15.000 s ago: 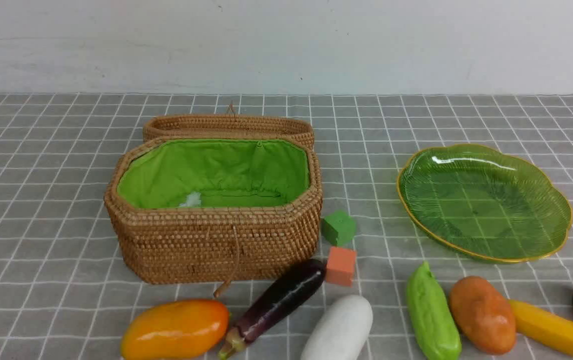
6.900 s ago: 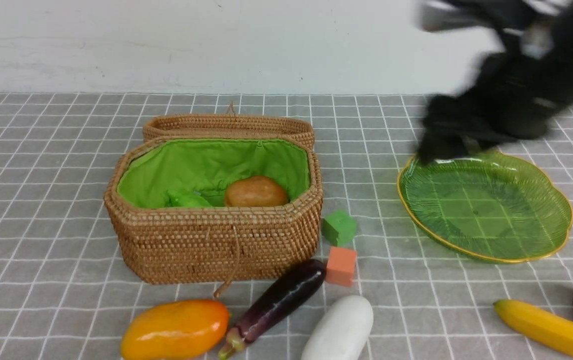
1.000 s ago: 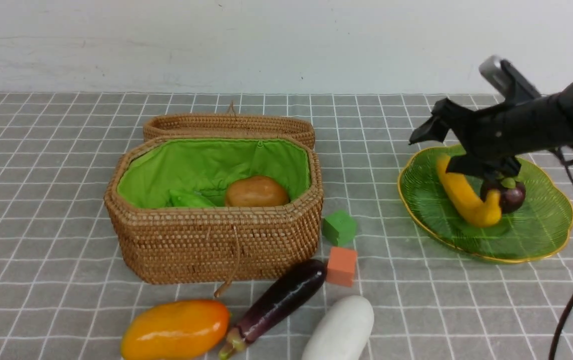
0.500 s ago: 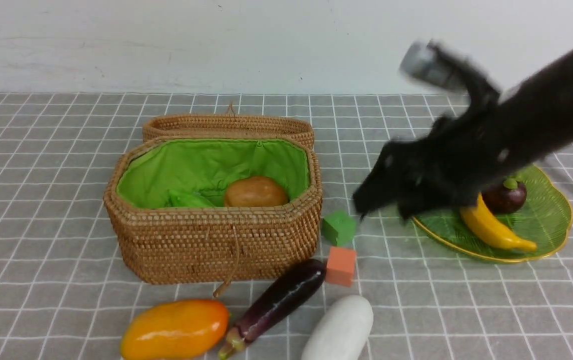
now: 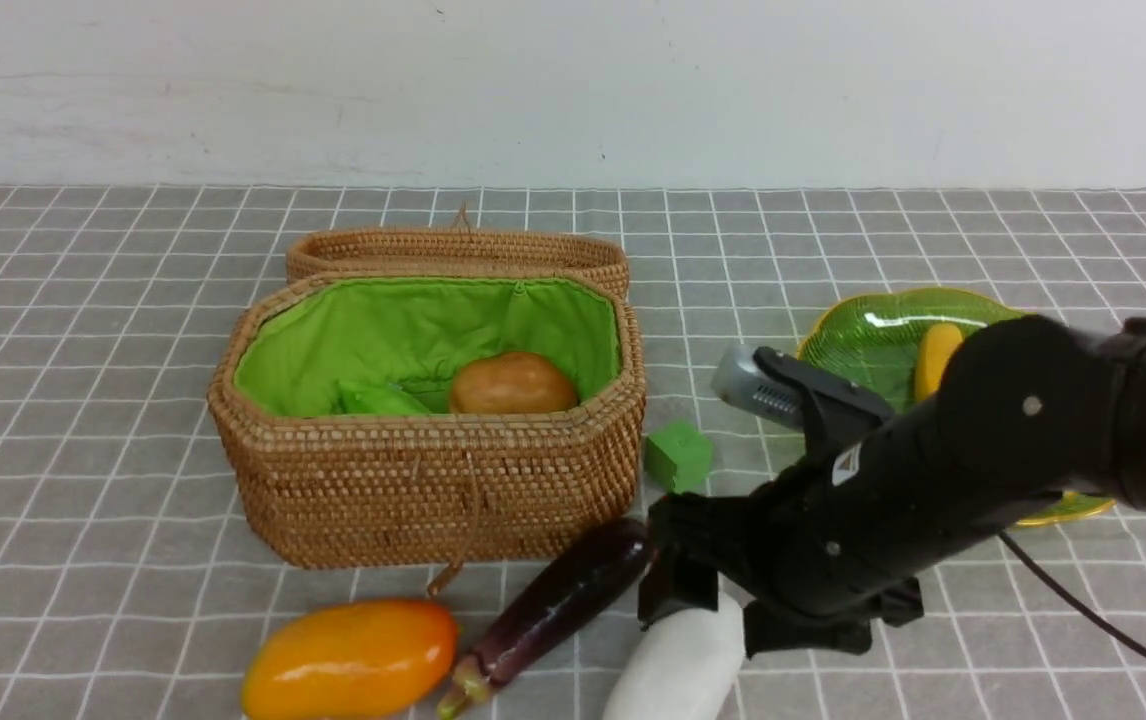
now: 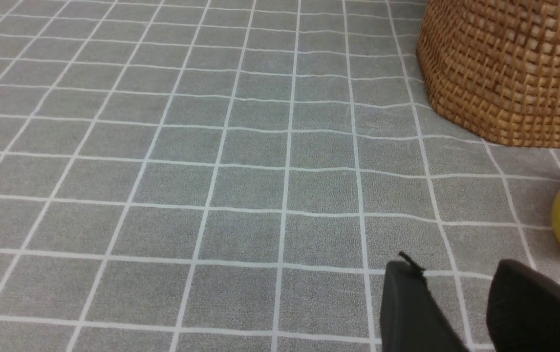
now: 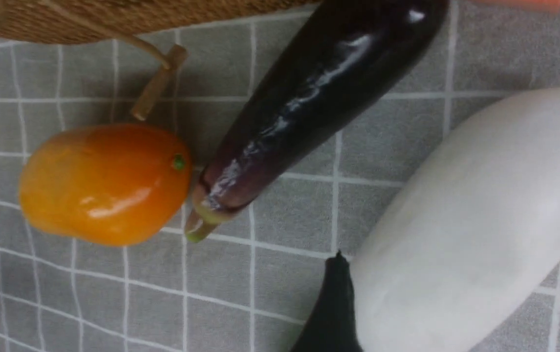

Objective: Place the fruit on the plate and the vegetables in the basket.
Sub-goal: Grab the mango with your left arm and place it on the right plate

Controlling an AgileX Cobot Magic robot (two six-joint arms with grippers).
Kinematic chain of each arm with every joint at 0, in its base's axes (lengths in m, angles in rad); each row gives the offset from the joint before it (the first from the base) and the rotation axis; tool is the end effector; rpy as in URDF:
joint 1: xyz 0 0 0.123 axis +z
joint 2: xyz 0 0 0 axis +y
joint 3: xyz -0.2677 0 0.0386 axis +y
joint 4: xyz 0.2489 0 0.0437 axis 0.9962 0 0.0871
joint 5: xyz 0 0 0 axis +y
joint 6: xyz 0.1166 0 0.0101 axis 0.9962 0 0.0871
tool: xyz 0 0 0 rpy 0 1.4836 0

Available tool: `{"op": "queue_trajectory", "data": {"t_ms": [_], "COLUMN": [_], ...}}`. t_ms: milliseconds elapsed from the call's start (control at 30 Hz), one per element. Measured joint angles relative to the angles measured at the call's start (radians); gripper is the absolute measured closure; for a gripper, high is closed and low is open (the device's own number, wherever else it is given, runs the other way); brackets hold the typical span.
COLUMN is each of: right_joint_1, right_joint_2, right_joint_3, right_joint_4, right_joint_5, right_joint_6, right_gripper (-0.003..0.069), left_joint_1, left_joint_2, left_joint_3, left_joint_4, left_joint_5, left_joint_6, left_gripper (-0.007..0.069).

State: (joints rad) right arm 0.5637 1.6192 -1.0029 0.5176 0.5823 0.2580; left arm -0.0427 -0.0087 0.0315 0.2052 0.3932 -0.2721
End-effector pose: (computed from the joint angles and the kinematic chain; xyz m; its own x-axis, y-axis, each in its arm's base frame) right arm 0.2669 0.2065 0.1827 -0.9655 0.1247 -0.2284 -0.0071 0.8648 0.5020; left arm 0.0928 0.0052 0.1603 -0.3119 -0.0686 -0.9476 -0.0572 0.9969 -0.0533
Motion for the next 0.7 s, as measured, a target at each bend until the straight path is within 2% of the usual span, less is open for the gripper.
{"op": "queue_trajectory", "data": {"t_ms": [133,267,333,400,433,500,533,567,600,633,700], "right_joint_1": [-0.020,-0.098,-0.164,-0.205,-0.248,-0.290,-0.307,-0.311,-0.318,-0.320,-0.323], "right_joint_2": [-0.023,-0.134,-0.244,-0.314,-0.398,-0.499,-0.583,-0.595,-0.694,-0.706,-0.850], "right_joint_3": [-0.007,-0.058,-0.092,-0.100,-0.097,-0.078,-0.041,-0.034,0.036,0.057,0.197], "right_joint_4": [-0.101,-0.339,-0.518,-0.598,-0.668,-0.704,-0.706,-0.704,-0.680,-0.676,-0.618], "right_joint_5": [0.010,0.123,0.249,0.306,0.378,0.418,0.434,0.434,0.426,0.423,0.358], "right_joint_6": [-0.002,-0.103,-0.177,-0.201,-0.211,-0.219,-0.221,-0.222,-0.223,-0.223,-0.225], "right_gripper": [0.0078,0.0080,0.0102,0.0128,0.0178,0.0260,0.0329,0.0355,0.0449,0.0477,0.0618], "left_joint_1": [0.000,0.000,0.000,0.000,0.000,0.000,0.000,0.000,0.000,0.000,0.000], "left_joint_2": [0.000,0.000,0.000,0.000,0.000,0.000,0.000,0.000,0.000,0.000,0.000], "left_joint_3": [0.000,0.000,0.000,0.000,0.000,0.000,0.000,0.000,0.000,0.000,0.000], "left_joint_4": [0.000,0.000,0.000,0.000,0.000,0.000,0.000,0.000,0.000,0.000,0.000], "left_joint_5": [0.000,0.000,0.000,0.000,0.000,0.000,0.000,0.000,0.000,0.000,0.000], "left_joint_6": [0.000,0.000,0.000,0.000,0.000,0.000,0.000,0.000,0.000,0.000,0.000], "left_gripper": [0.0386,0.0386,0.0386,0.0386,0.0386,0.0386,0.0386,0.0386,0.0386,0.0386,0.0386]}}
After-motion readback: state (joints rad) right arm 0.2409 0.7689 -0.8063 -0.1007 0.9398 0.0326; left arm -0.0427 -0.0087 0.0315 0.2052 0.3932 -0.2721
